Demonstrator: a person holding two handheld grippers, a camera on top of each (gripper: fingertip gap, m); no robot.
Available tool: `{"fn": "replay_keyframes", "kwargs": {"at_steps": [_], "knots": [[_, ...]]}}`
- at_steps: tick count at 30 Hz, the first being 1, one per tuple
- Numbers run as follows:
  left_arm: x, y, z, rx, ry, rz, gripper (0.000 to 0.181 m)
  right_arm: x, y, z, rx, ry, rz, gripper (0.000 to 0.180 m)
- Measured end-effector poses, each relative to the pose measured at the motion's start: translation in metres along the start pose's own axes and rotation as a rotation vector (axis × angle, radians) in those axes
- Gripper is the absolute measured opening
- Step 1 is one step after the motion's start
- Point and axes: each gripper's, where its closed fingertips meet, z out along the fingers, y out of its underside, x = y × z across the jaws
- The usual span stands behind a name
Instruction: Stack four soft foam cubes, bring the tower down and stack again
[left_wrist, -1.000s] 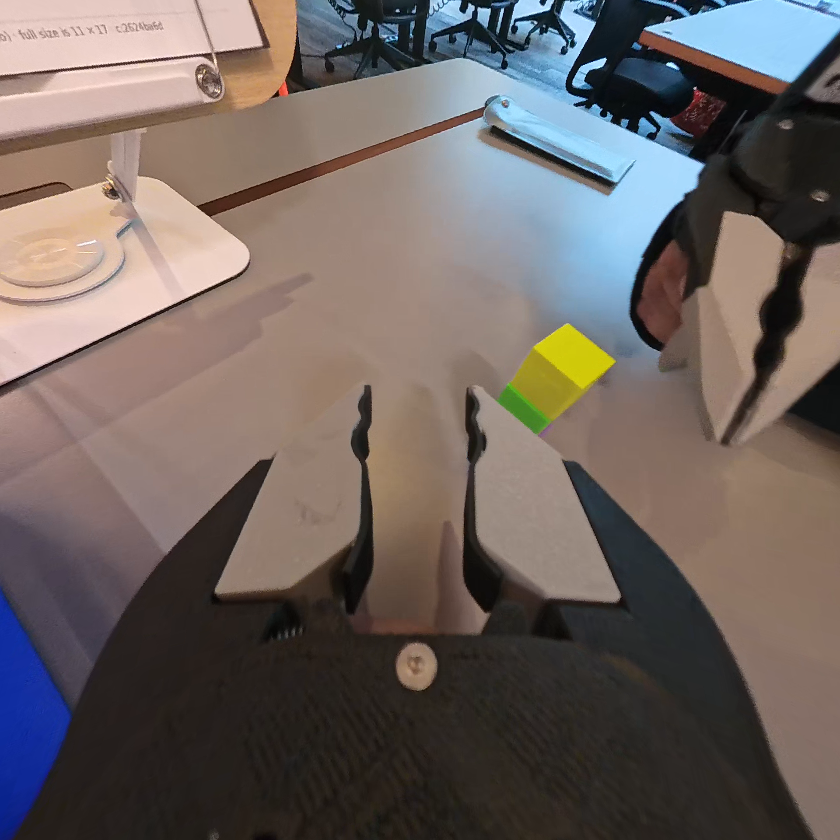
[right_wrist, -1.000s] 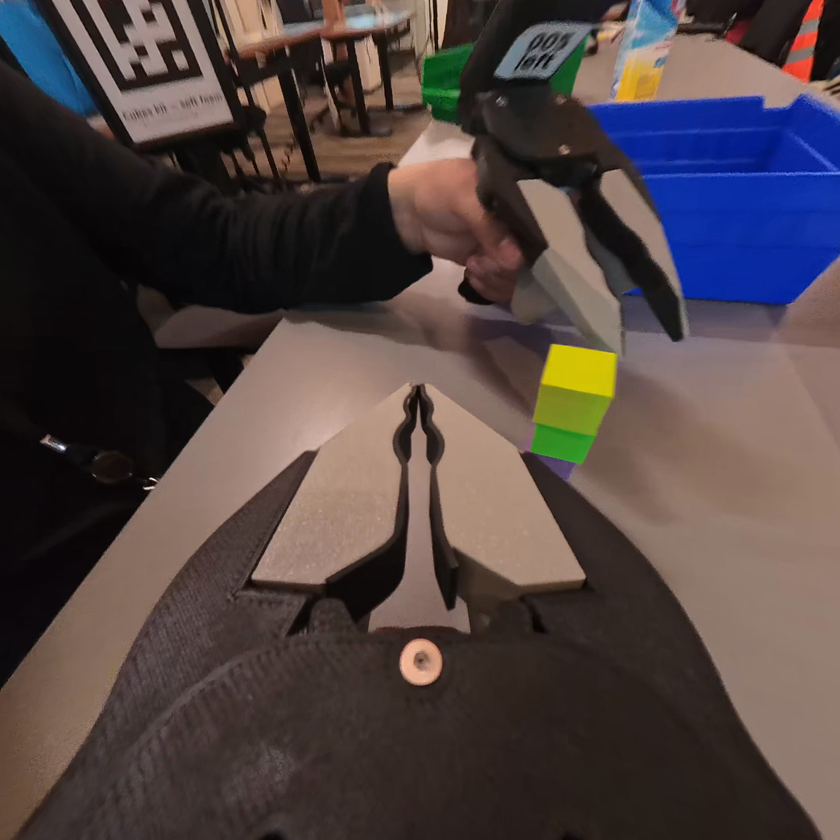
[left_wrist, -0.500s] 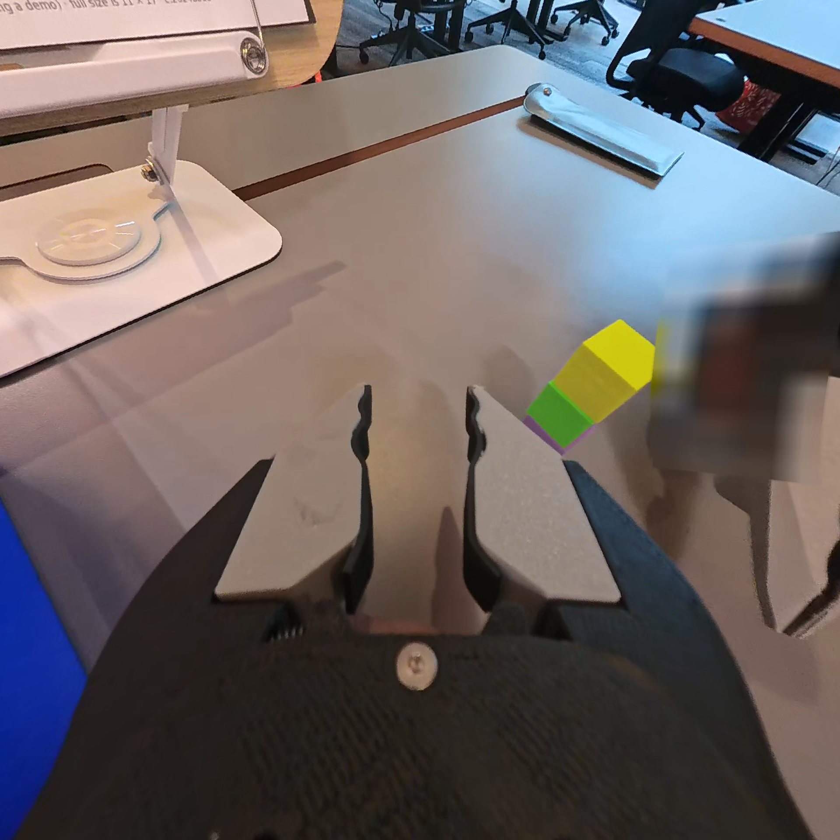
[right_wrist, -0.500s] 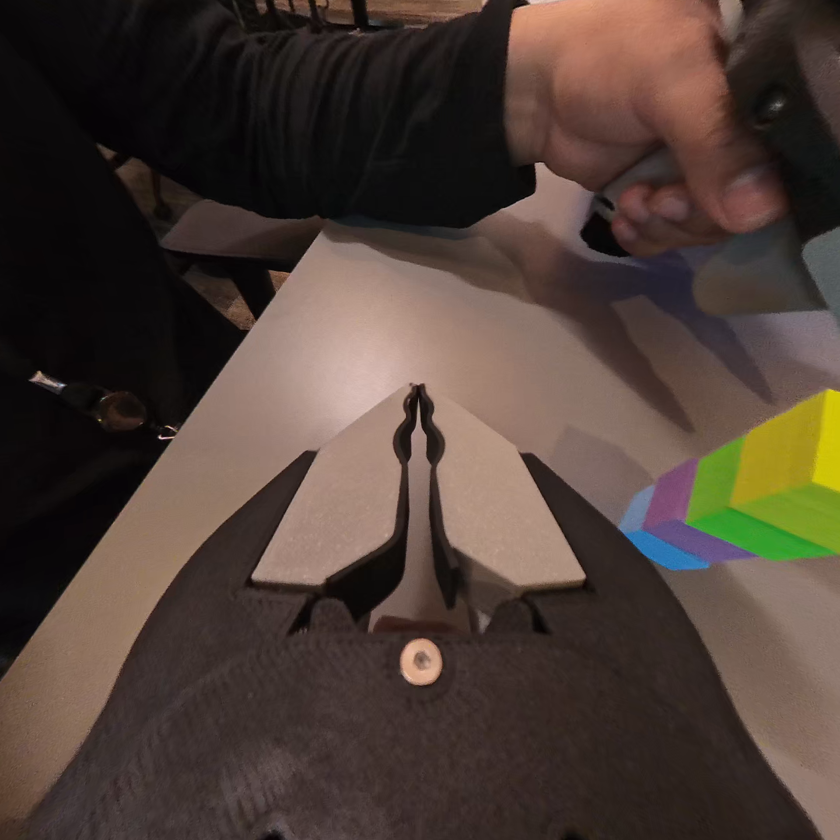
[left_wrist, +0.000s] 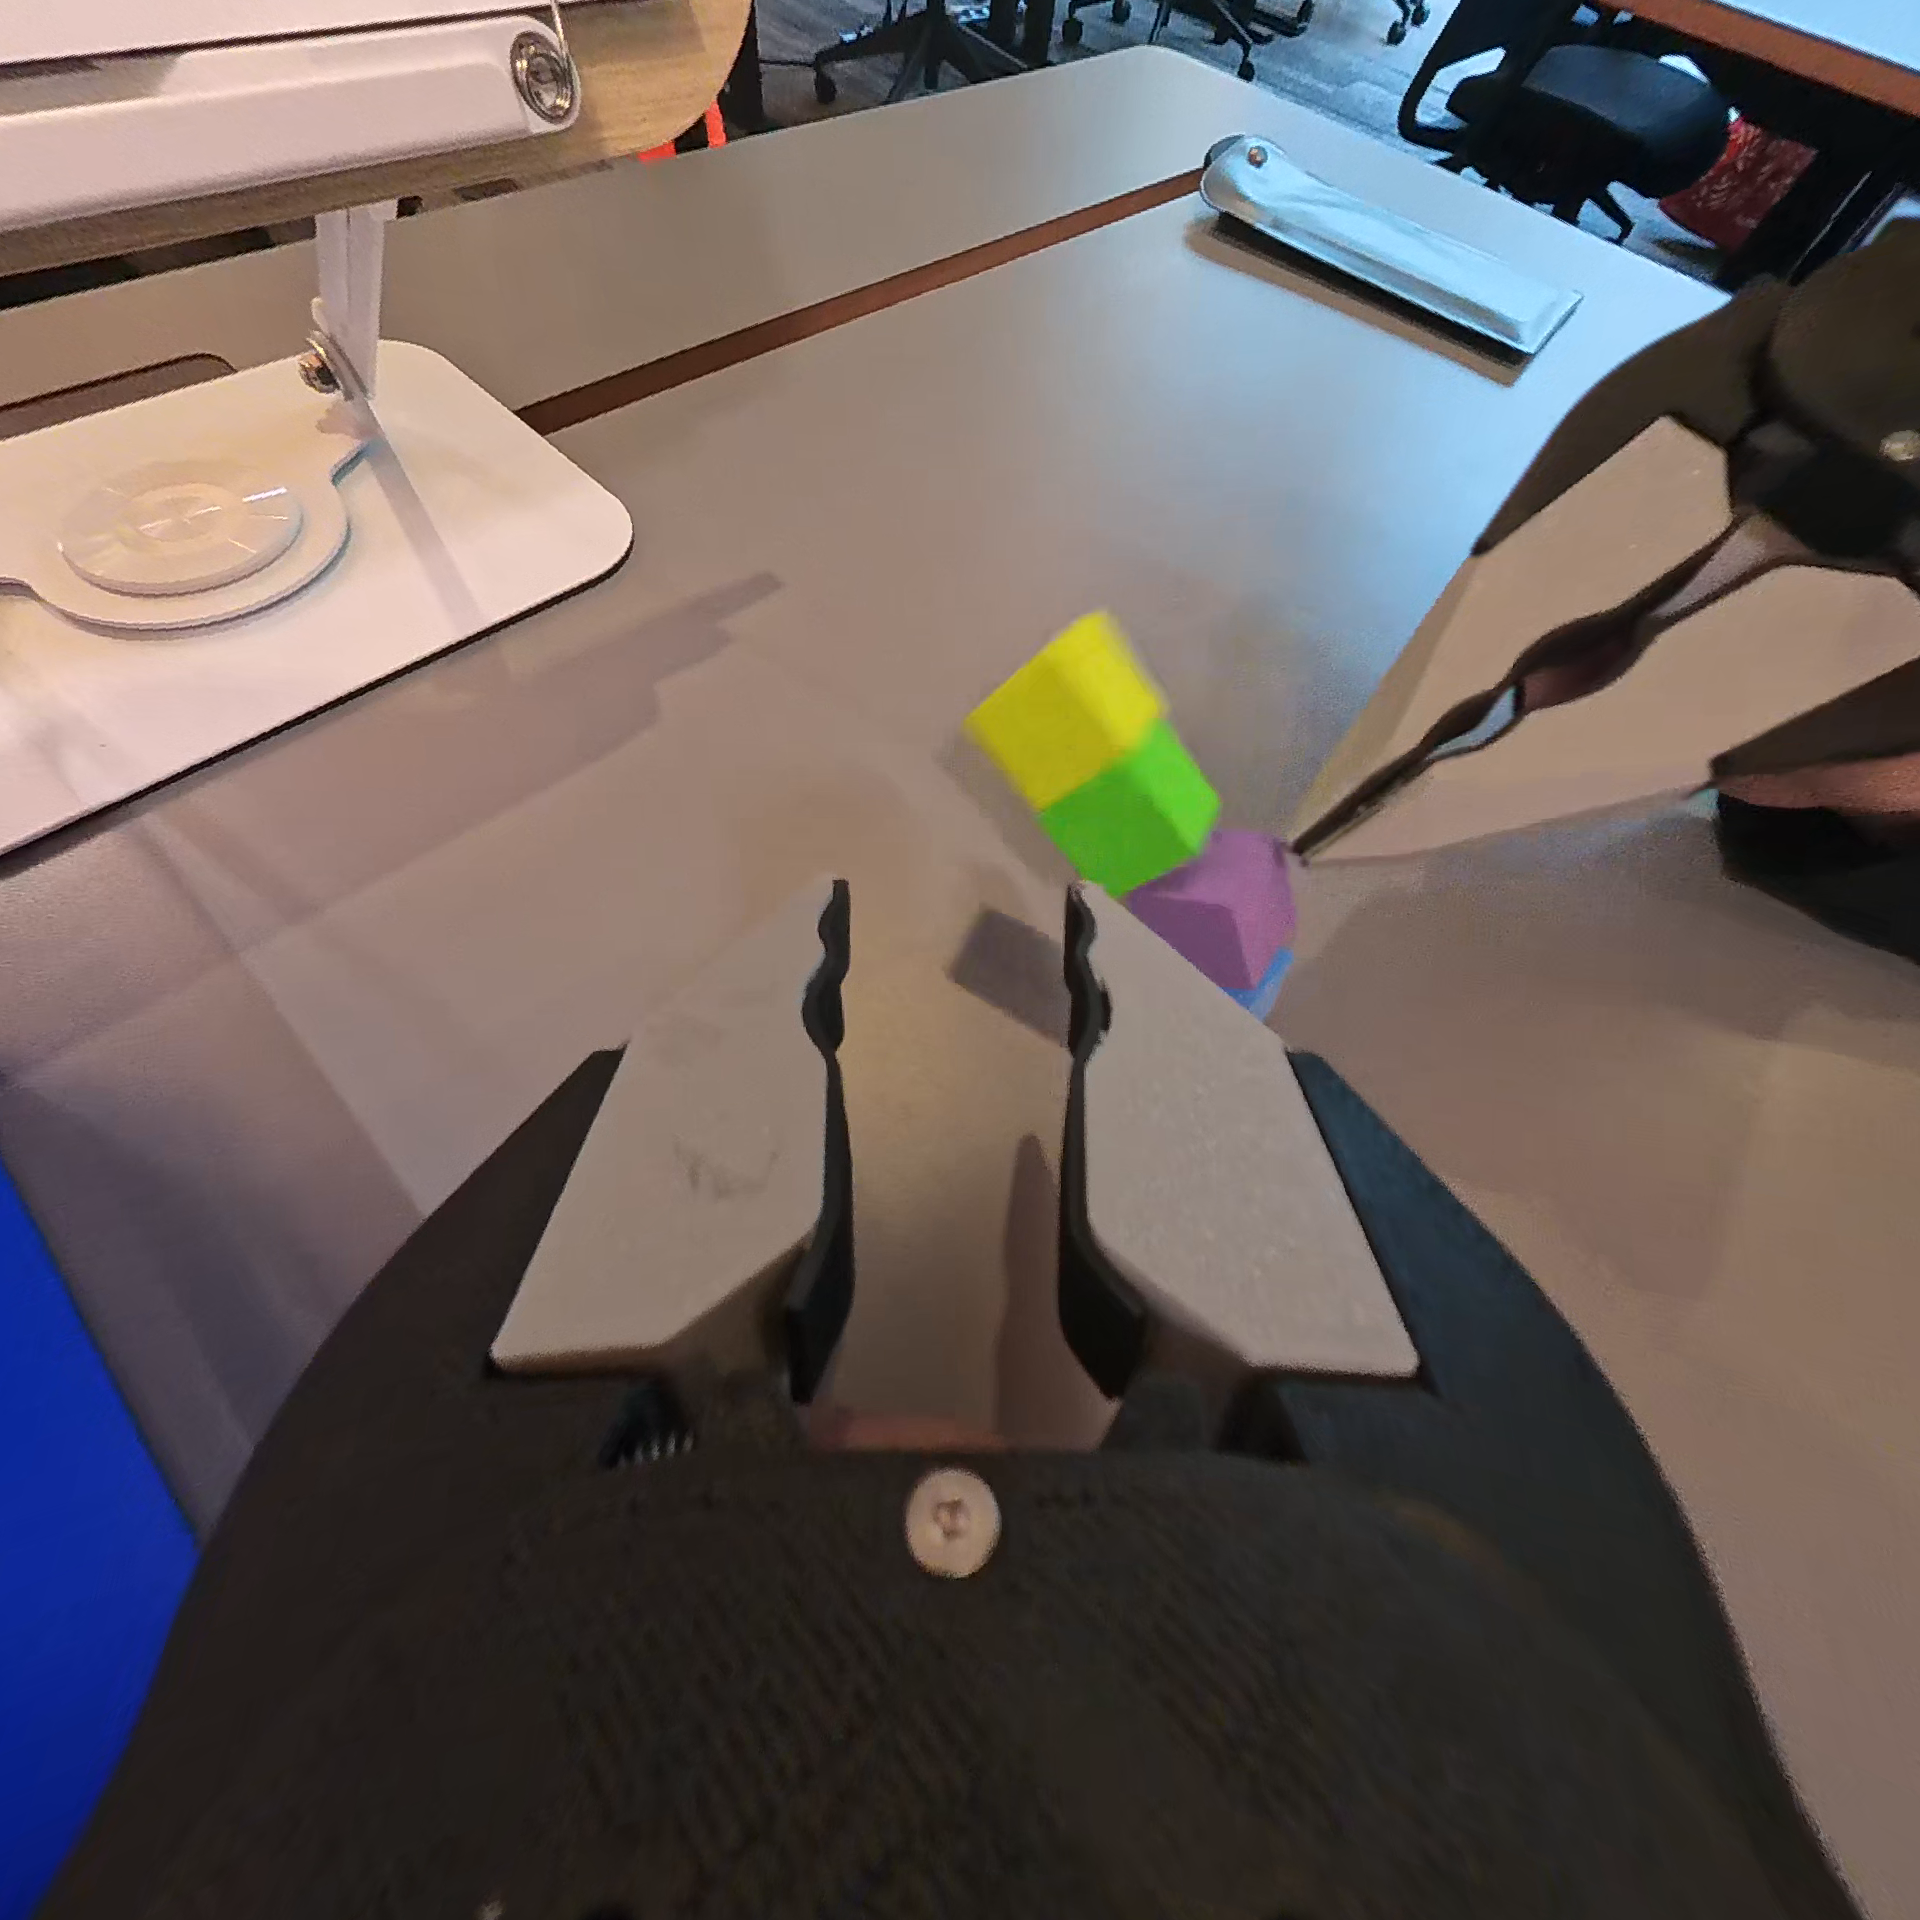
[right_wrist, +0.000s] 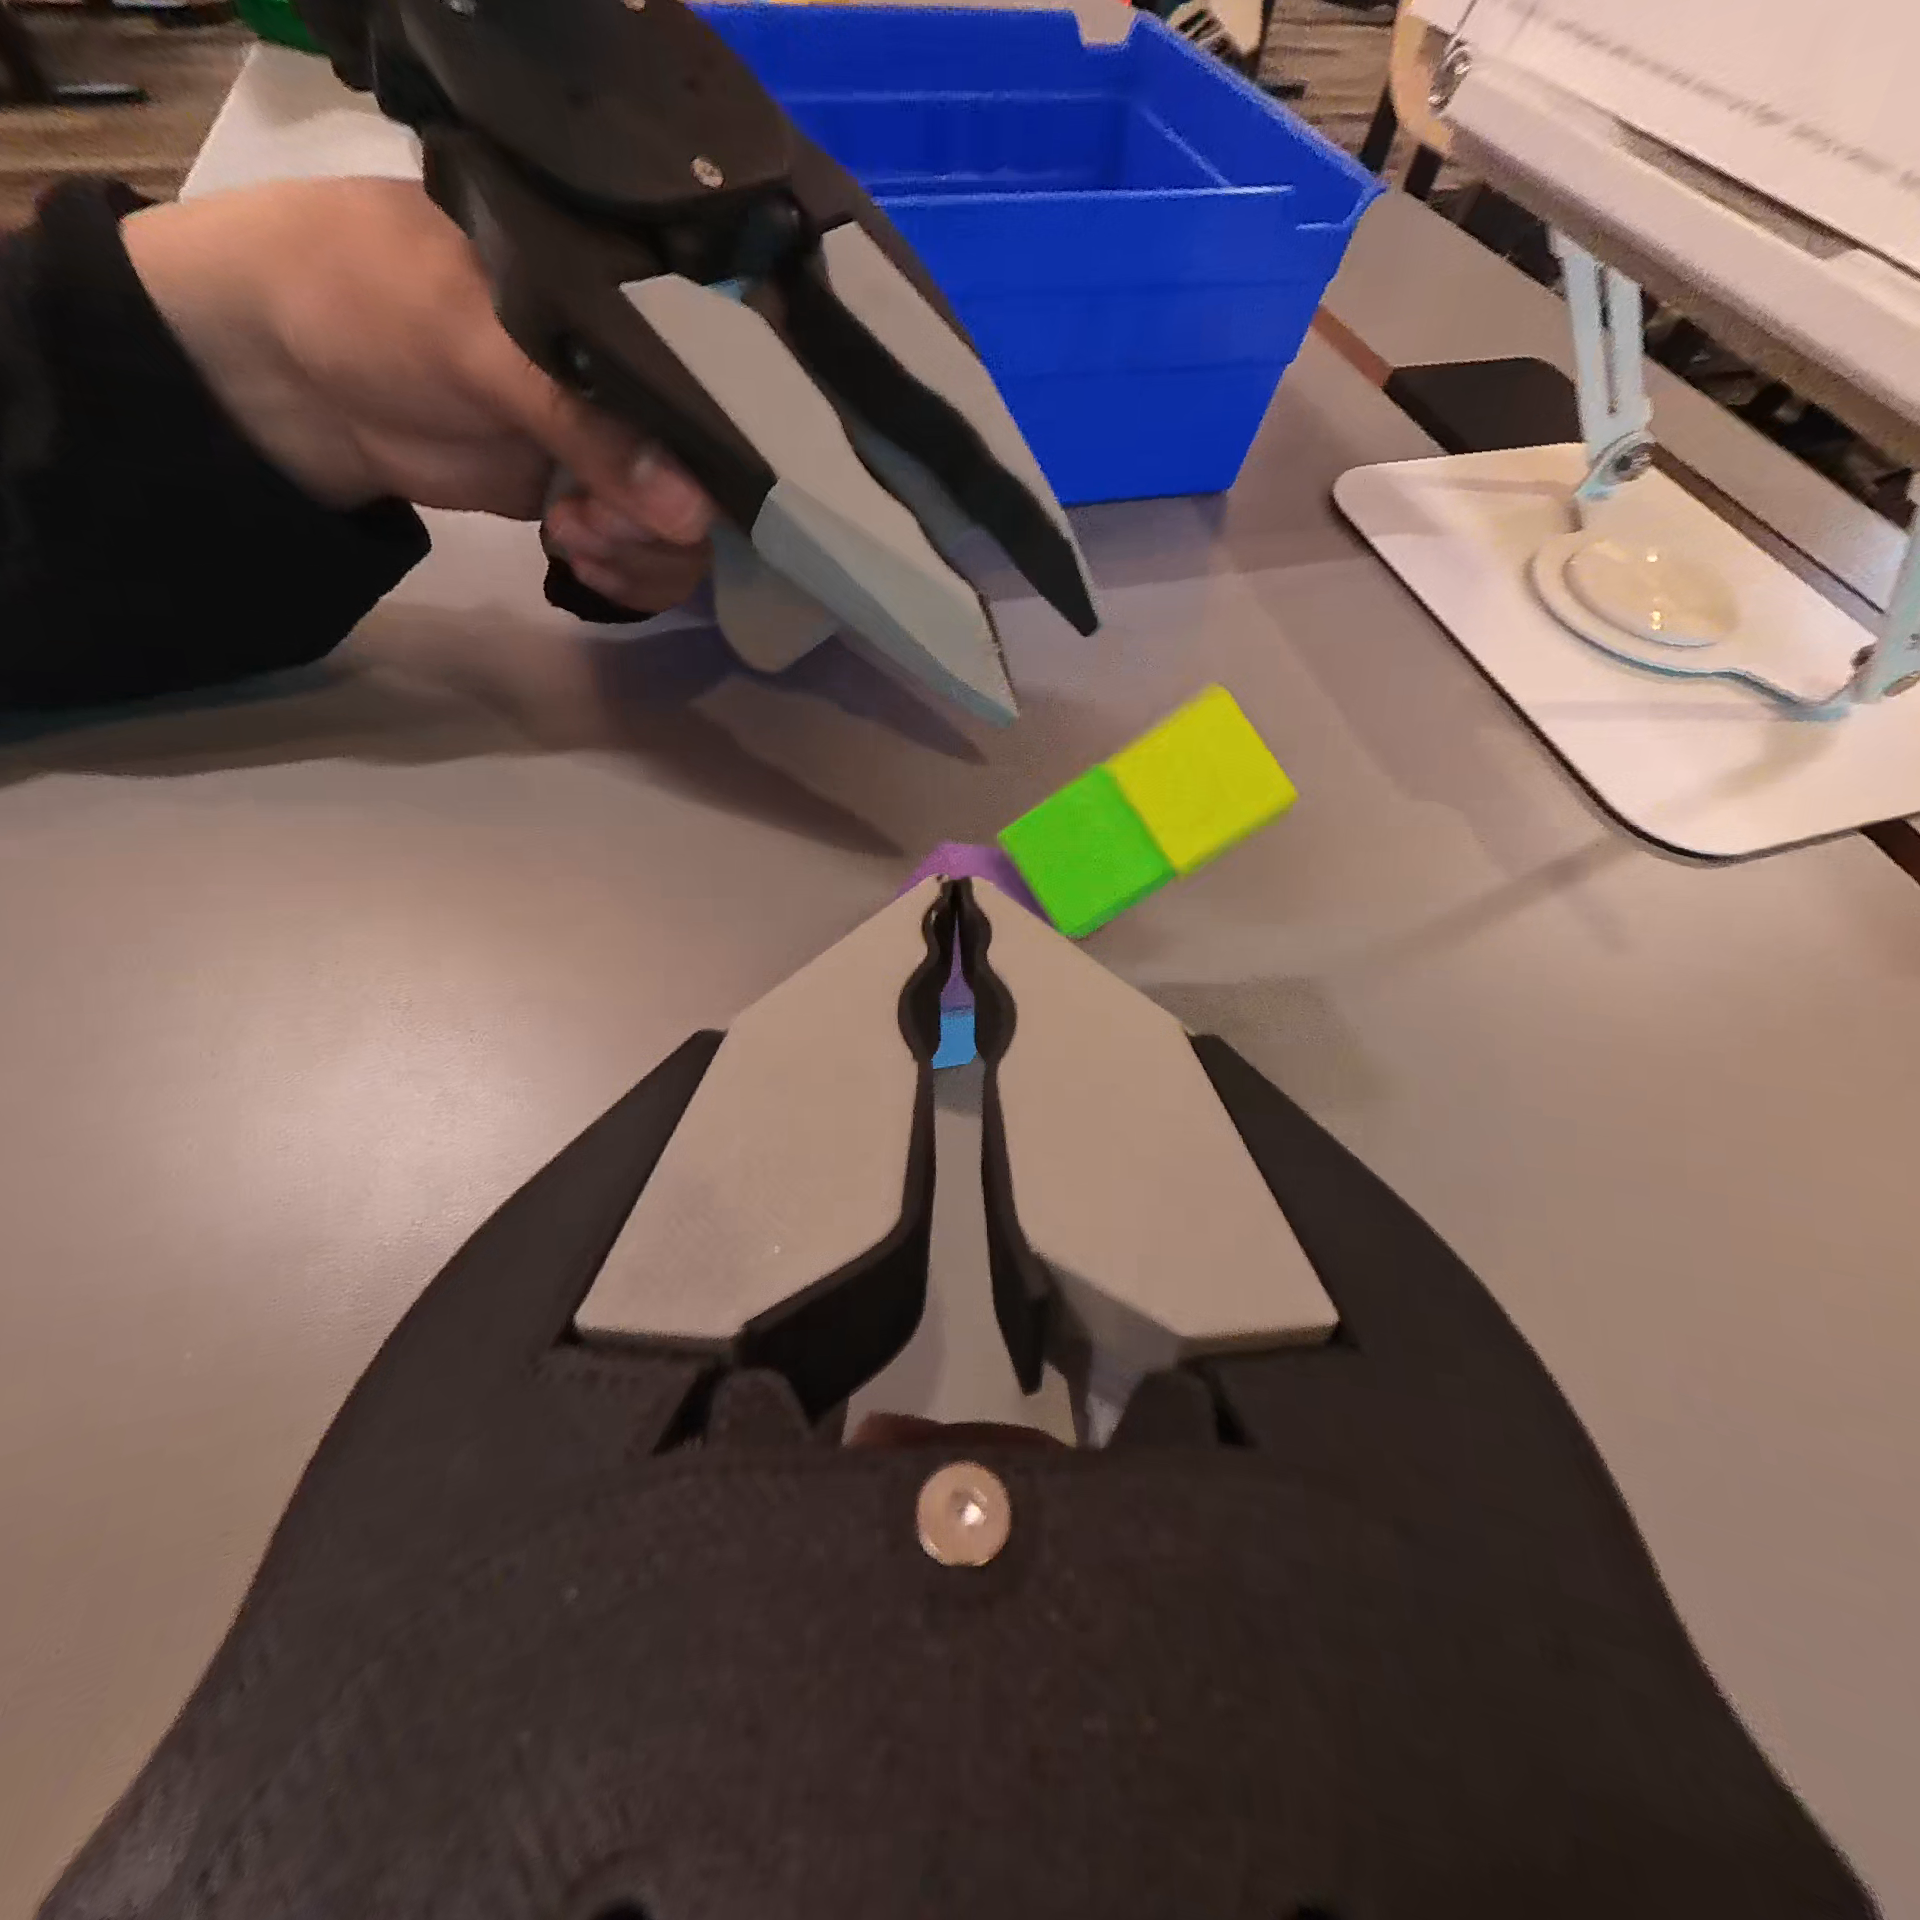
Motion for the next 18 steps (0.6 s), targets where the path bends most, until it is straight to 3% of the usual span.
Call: {"fn": "replay_keyframes", "kwargs": {"at_steps": [13,18], "knots": [[-0.001,0.003,0.001,-0.01,-0.004,0.002,0.039,0.015,0.012,-0.001,-0.033,0.055,-0.001,0.0],[0.008,0.004,0.002,-0.019,0.038,0.021,0.039,0.033,0.03,-0.002,-0.074,0.076,0.088,0.0]]}}
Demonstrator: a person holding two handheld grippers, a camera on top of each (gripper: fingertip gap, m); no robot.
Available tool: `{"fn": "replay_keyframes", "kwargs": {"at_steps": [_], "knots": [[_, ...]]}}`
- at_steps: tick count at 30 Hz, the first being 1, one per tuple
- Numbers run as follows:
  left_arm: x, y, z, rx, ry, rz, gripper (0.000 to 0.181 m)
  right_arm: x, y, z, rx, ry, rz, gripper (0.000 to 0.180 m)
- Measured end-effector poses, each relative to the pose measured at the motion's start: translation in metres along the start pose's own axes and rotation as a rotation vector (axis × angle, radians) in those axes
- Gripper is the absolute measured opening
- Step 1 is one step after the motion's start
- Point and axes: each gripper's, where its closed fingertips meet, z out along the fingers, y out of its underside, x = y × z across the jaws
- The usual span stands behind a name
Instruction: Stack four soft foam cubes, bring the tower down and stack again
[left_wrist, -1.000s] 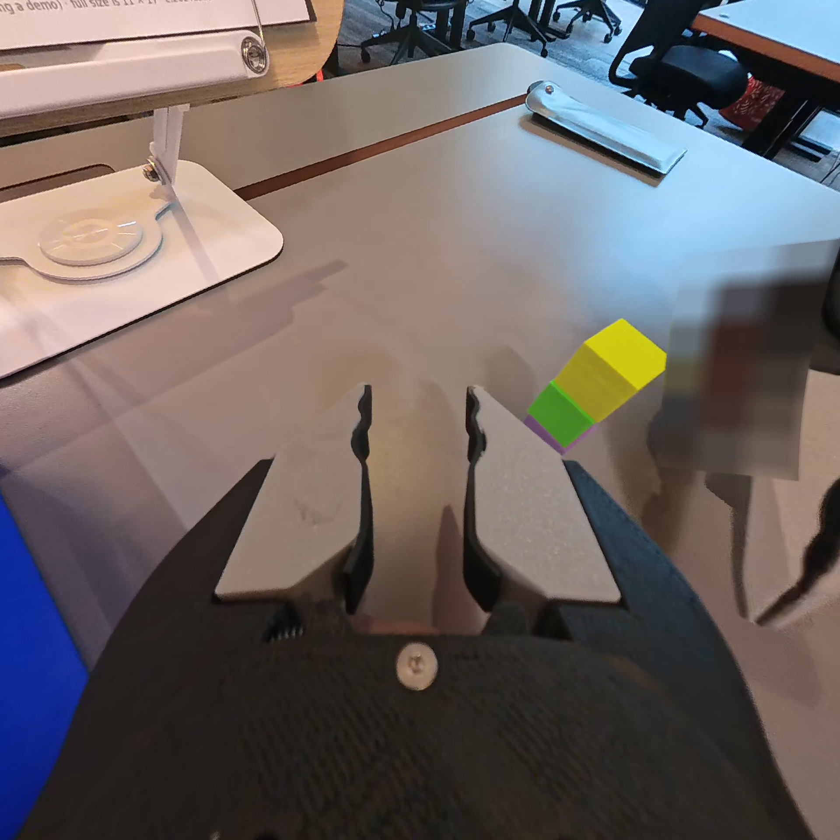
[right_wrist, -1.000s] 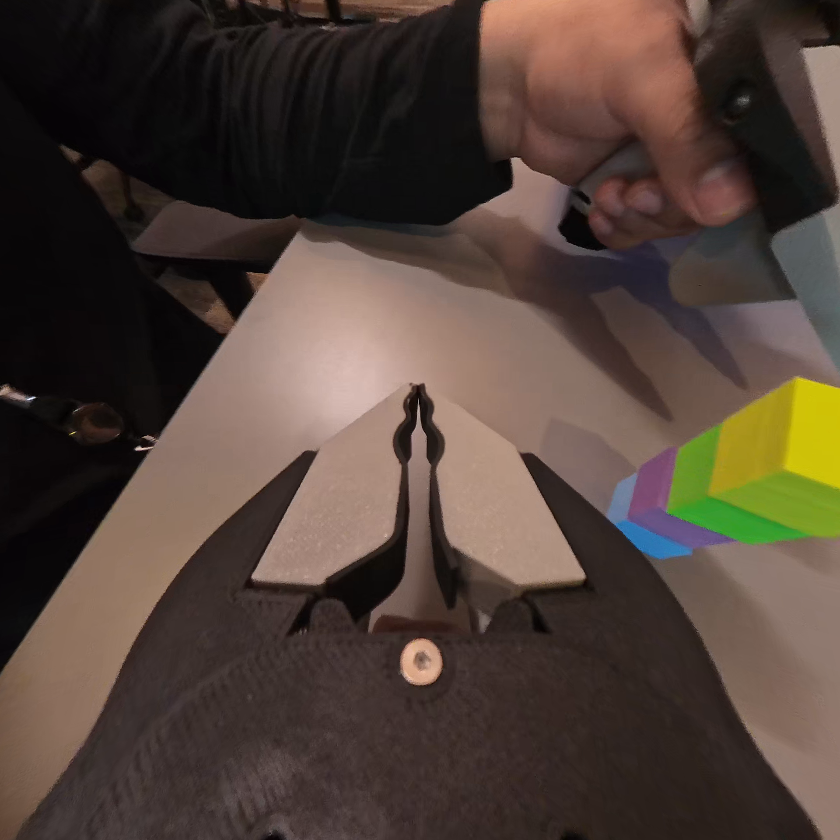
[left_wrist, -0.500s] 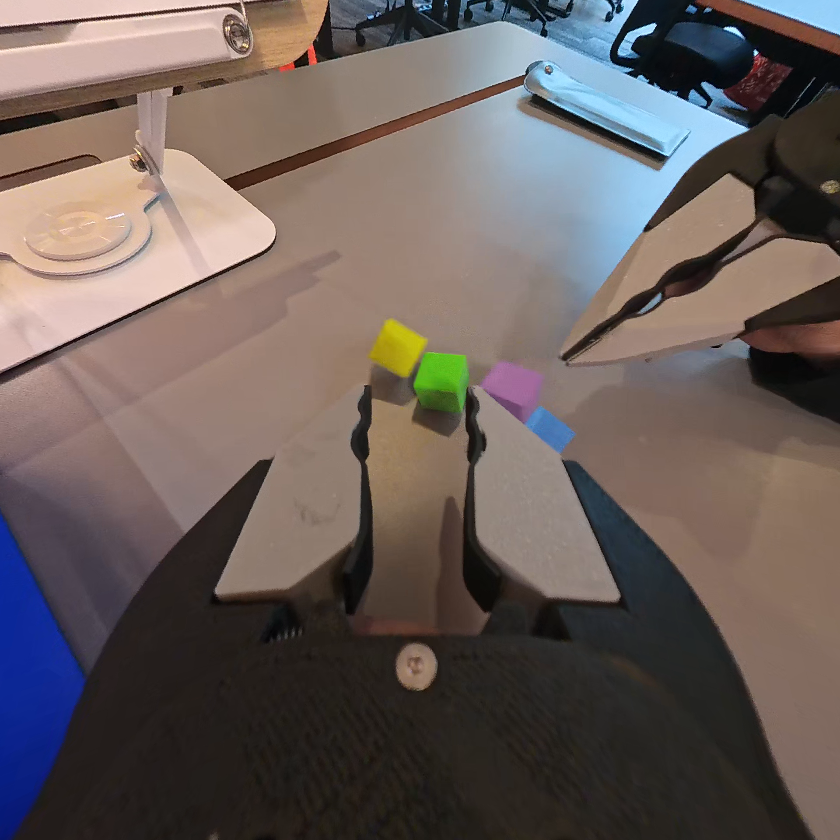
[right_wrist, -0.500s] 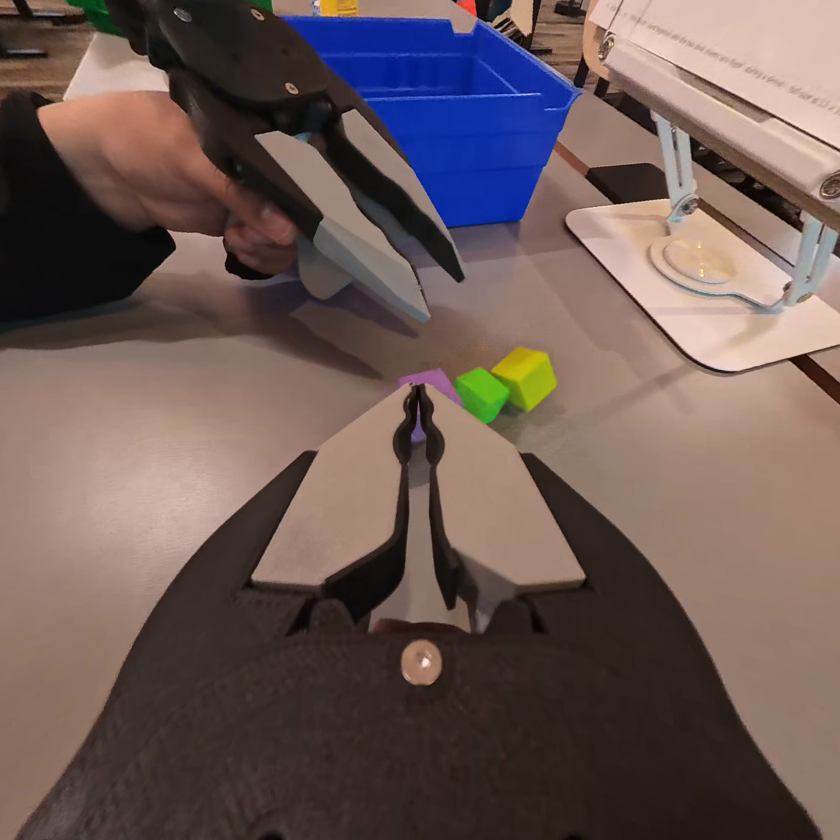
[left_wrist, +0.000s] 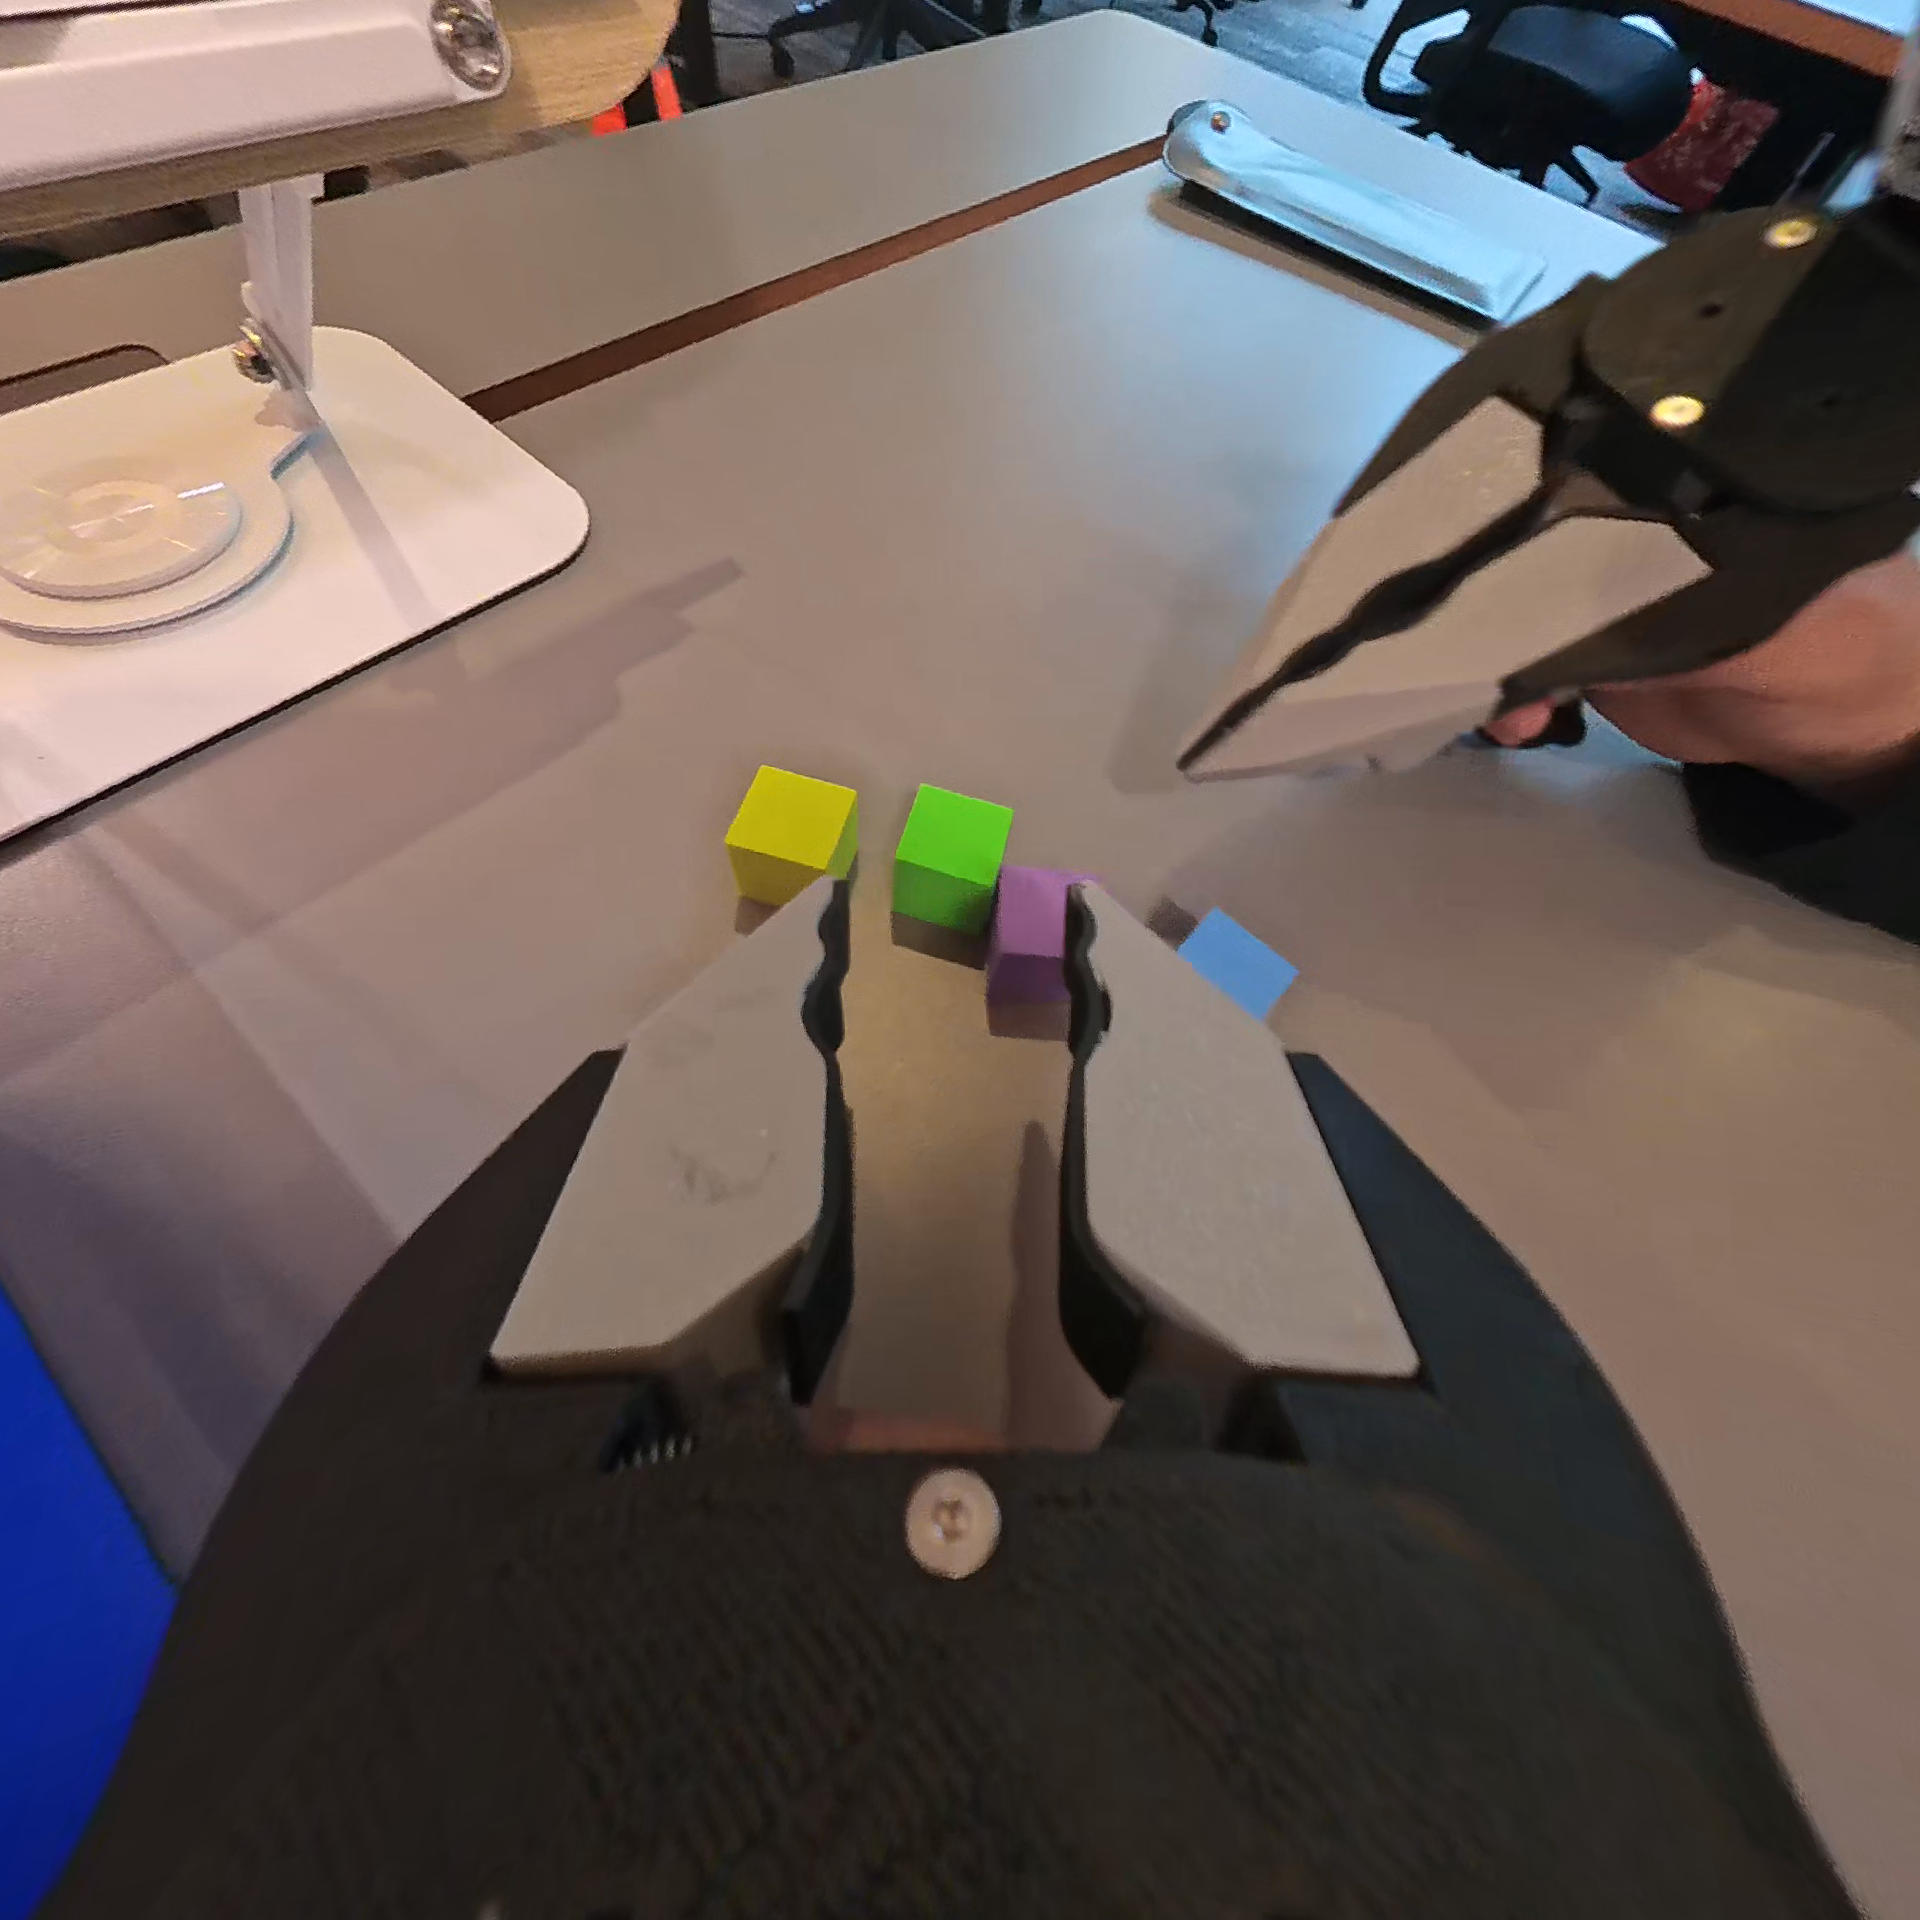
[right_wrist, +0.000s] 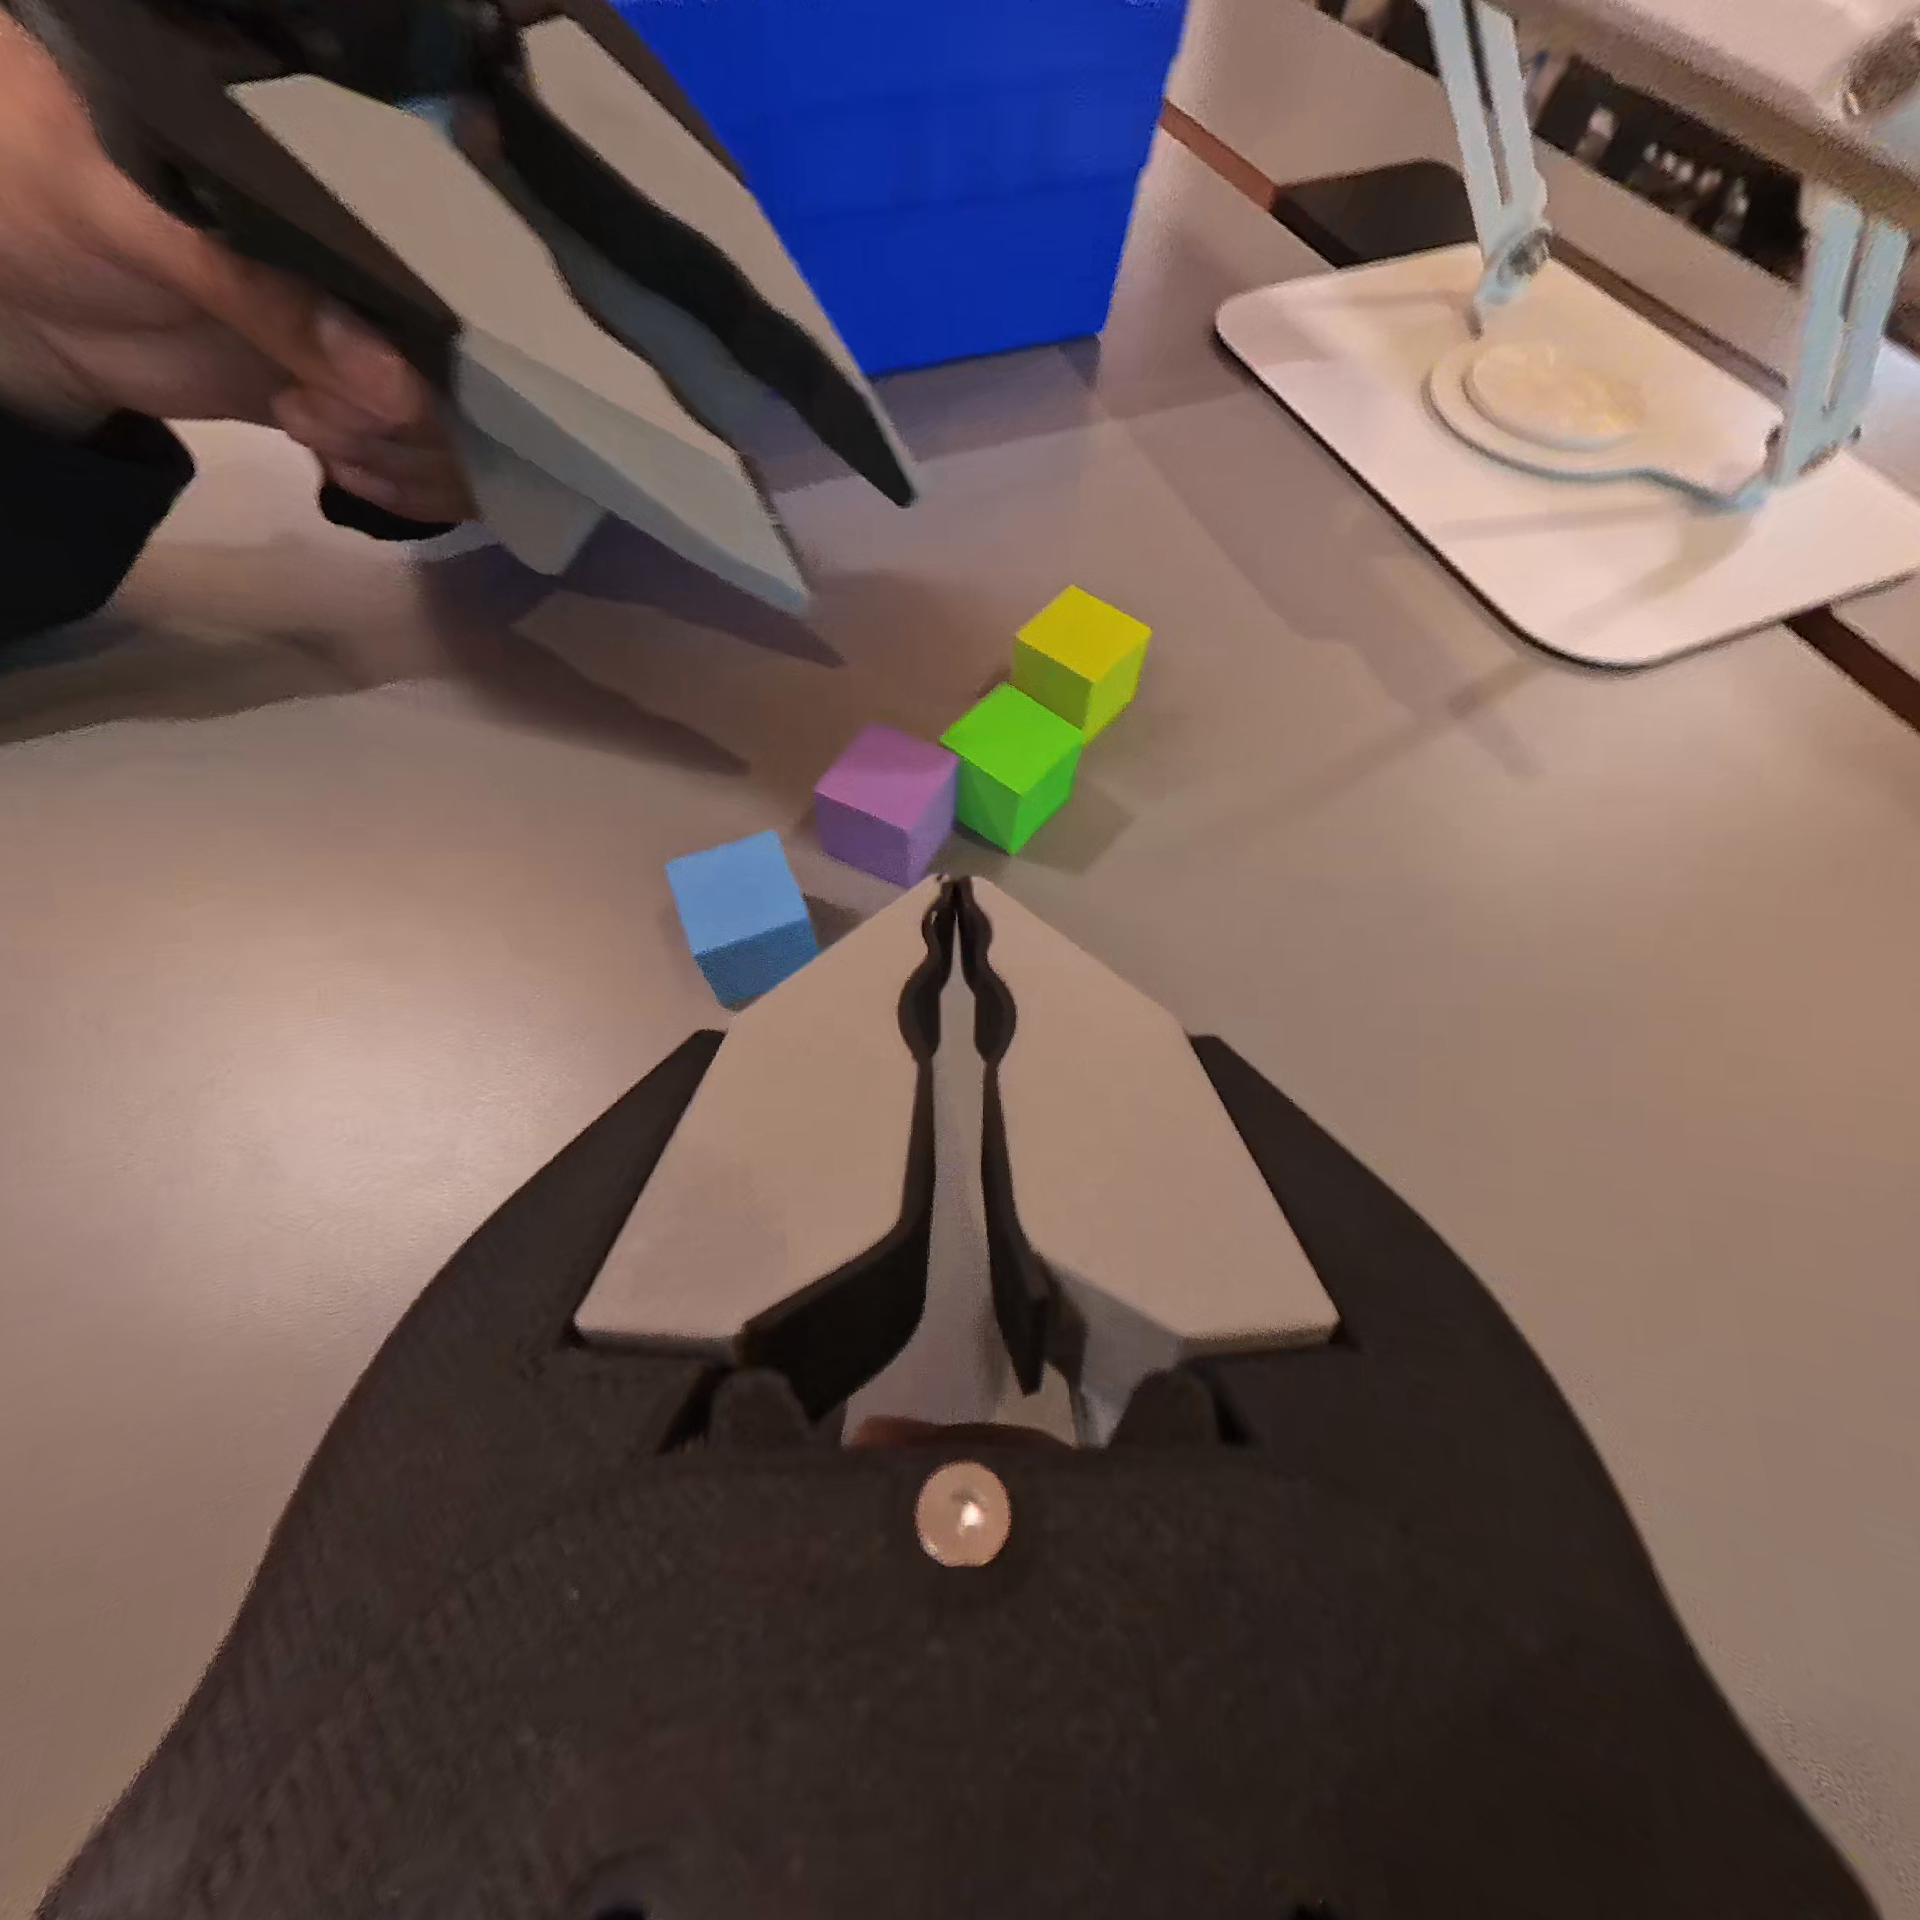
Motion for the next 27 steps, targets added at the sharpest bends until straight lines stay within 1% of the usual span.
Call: {"fn": "replay_keyframes", "kwargs": {"at_steps": [4,5,6,11,16,19,21,27], "knots": [[0.012,0.006,0.004,-0.037,0.04,0.045,0.039,0.018,0.018,0.0,-0.066,0.009,0.102,0.0],[0.013,0.009,0.005,-0.052,0.04,0.06,0.039,0.02,0.02,-0.001,-0.072,-0.002,0.119,0.005],[0.015,0.011,0.006,-0.065,0.041,0.074,0.039,0.023,0.021,-0.002,-0.073,0.004,0.131,0.005],[0.026,0.029,0.013,-0.152,0.074,0.162,0.04,0.036,0.042,-0.003,-0.186,0.068,0.123,0.009],[0.038,0.056,0.021,-0.275,0.107,0.287,0.042,0.034,0.046,-0.001,-0.212,0.05,0.124,0.016],[0.052,0.056,0.028,-0.245,0.129,0.355,0.033,0.035,0.045,-0.001,-0.208,0.038,0.145,0.016],[0.061,0.054,0.034,-0.227,0.132,0.359,0.025,0.035,0.045,-0.001,-0.205,0.026,0.164,0.016],[0.064,0.049,0.042,-0.216,0.1,0.366,0.026,0.035,0.045,-0.002,-0.197,-0.002,0.206,0.016]]}}
